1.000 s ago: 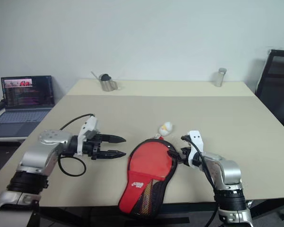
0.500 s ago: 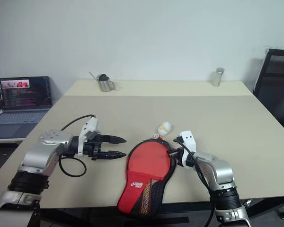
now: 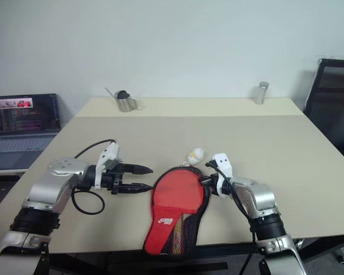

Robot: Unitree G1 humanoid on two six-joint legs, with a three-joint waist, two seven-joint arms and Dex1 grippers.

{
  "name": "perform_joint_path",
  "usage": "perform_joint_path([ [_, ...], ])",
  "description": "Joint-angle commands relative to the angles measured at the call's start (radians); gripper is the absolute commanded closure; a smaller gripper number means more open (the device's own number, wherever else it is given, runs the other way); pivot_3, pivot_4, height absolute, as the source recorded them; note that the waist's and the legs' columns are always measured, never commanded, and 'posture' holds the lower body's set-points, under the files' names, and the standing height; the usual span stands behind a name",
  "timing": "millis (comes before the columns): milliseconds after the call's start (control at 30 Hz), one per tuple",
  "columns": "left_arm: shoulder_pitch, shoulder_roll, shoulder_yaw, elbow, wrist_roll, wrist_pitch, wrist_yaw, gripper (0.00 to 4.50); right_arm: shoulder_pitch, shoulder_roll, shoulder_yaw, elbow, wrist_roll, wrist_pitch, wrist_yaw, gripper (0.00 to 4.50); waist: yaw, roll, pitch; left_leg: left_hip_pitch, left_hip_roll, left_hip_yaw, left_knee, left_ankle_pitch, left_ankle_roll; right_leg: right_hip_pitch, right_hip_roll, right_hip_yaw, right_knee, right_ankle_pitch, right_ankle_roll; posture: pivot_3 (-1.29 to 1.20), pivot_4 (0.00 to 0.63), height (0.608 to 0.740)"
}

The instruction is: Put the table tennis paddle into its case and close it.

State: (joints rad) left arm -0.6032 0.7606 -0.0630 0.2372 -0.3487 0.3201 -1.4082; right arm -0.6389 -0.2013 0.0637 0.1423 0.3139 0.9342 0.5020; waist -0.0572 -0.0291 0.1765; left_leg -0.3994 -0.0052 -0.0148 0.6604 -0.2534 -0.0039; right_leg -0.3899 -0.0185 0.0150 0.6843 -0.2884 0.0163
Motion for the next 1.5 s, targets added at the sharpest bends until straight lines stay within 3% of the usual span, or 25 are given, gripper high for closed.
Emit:
perform_joint_path([
  [33,-0.014,0.005,0.01,-0.019,-0.002,-0.013,-0.004,1.27,-0.04,-0.003,0.01,0.003,-0.004,-0.049,0.019,4.49,0.002,0.0,0.0,0.0,0.0,0.0,0.0,0.0,0.0,0.0,0.0,0.0,0.0,0.0,0.0,0.0,0.15,0.74],
  [500,-0.019,-0.004,0.006,-0.014,0.004,-0.017,0.001,1.27,-0.026,-0.005,0.017,0.005,-0.015,-0.036,0.018,4.49,0.003,0.0,0.0,-0.001,0.0,0.0,0.0,0.0,0.0,0.0,0.0,0.0,-0.002,0.0,0.0,0.0,0.15,0.74],
  [600,-0.018,-0.005,0.005,-0.015,0.005,-0.017,0.004,1.27,-0.018,-0.009,0.014,-0.002,-0.016,-0.027,0.008,3.81,0.003,0.0,0.0,-0.001,0.0,0.0,0.0,0.0,0.0,0.0,0.0,0.0,-0.002,0.0,0.0,0.0,0.15,0.74],
  [967,-0.005,-0.013,0.01,-0.031,-0.002,-0.012,0.021,1.27,0.032,-0.084,-0.02,-0.18,0.017,0.064,0.007,0.06,0.014,0.0,0.0,-0.002,-0.001,-0.001,-0.001,0.0,0.0,0.0,-0.001,0.0,-0.003,0.0,0.0,0.0,0.15,0.74],
  [1167,0.005,-0.042,-0.007,-0.033,0.007,-0.026,0.036,1.27,0.03,-0.178,-0.129,-0.351,0.118,0.183,0.032,0.02,0.026,0.001,0.001,-0.002,-0.001,-0.001,-0.001,0.0,0.0,0.0,-0.001,-0.001,-0.003,0.0,0.0,0.0,0.15,0.74],
  [1300,-0.023,-0.111,-0.061,0.008,0.049,-0.09,0.036,1.27,0.015,-0.232,-0.233,-0.42,0.192,0.239,0.036,0.02,0.028,0.001,0.001,-0.002,-0.001,-0.001,-0.001,0.0,0.0,0.0,-0.001,-0.001,-0.003,0.0,0.0,0.0,0.15,0.74],
  [1500,-0.115,-0.233,-0.138,0.211,0.159,-0.215,0.079,1.27,-0.028,-0.29,-0.271,-0.385,0.199,0.214,0.02,0.02,0.03,0.001,0.001,-0.003,-0.002,-0.001,0.0,0.0,0.0,0.0,-0.001,-0.001,-0.003,0.0,0.0,0.0,0.15,0.74],
])
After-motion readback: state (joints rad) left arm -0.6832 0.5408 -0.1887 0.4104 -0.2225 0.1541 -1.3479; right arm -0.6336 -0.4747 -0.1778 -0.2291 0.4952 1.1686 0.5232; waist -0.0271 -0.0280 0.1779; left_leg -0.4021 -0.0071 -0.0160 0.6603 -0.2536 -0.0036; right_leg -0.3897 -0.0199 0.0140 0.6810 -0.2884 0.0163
